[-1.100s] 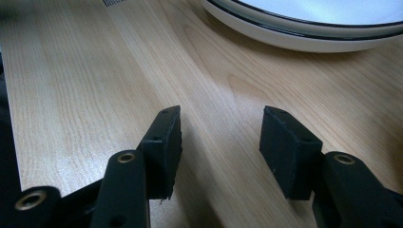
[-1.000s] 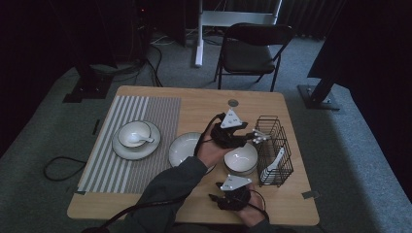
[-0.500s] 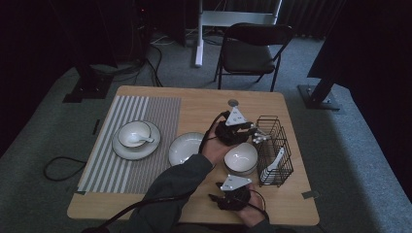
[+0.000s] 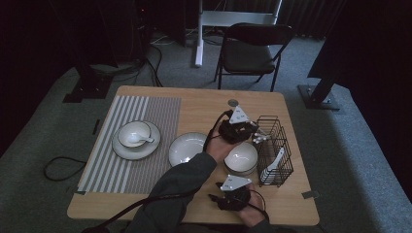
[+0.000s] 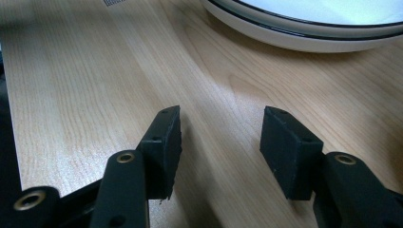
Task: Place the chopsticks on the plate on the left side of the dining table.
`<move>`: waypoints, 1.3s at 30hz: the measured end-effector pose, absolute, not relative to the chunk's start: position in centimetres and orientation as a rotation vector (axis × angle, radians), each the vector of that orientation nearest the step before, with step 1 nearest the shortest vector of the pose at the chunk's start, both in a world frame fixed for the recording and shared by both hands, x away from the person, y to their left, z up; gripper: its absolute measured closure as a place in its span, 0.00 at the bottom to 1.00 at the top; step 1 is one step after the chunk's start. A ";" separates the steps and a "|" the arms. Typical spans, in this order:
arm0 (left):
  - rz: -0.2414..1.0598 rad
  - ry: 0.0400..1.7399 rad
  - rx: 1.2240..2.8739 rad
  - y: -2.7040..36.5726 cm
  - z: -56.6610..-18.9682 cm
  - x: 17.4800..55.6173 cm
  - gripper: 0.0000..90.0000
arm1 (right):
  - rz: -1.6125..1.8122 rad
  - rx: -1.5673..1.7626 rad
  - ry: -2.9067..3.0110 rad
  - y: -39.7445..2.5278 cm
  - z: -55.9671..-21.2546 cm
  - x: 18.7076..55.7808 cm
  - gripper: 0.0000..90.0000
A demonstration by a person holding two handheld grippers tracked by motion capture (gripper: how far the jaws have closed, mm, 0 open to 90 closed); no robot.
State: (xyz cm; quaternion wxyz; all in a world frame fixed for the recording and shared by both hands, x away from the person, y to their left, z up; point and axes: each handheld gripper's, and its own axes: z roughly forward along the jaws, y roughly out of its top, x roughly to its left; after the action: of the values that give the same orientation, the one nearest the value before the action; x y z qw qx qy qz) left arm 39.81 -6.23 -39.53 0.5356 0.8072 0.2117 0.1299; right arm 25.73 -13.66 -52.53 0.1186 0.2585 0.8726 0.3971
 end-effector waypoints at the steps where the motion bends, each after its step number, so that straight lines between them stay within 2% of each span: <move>1: 0.312 0.503 1.925 -6.3 -39.6 39.9 0.90 | 1.160 0.755 2.552 -13.7 -52.5 25.7 0.53; 13: 0.302 0.509 1.920 -6.6 -39.9 40.2 0.91 | 1.163 0.757 2.551 -13.6 -52.5 25.7 0.53; 39: 0.401 0.463 1.897 -5.9 -38.7 39.2 0.94 | 1.161 0.756 2.552 -13.7 -52.5 25.7 0.53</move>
State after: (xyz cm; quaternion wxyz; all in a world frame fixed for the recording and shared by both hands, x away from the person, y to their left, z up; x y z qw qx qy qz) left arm 39.18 -5.93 -38.71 0.5429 0.7992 0.1950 0.1688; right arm 25.71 -13.66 -52.52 0.1184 0.2586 0.8727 0.3969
